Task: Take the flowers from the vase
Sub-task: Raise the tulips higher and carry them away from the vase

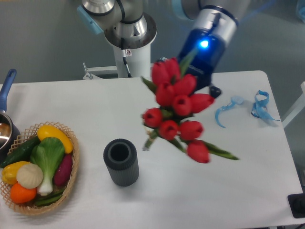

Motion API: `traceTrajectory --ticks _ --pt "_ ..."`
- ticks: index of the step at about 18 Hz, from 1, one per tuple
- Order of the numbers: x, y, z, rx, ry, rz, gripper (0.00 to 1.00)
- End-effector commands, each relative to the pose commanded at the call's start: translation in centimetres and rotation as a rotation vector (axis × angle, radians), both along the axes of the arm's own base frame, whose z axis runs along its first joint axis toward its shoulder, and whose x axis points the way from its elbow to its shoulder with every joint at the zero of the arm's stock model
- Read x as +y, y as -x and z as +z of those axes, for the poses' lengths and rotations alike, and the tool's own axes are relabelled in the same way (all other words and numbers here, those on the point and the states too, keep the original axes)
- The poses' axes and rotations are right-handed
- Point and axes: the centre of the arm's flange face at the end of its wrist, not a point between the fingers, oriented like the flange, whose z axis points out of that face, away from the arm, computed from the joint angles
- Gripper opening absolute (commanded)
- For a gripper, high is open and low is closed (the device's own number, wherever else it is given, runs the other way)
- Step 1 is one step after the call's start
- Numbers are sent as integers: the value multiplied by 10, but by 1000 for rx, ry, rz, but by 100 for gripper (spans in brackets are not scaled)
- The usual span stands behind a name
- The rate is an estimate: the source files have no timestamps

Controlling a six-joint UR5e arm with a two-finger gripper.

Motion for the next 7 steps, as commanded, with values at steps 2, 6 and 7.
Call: traceTrajectory --ticks 2,6,7 --pt "-5 12 -11 22 6 -2 45" --pt "-15 22 -13 34 6 14 45" --pt "-18 24 -13 35 6 18 45"
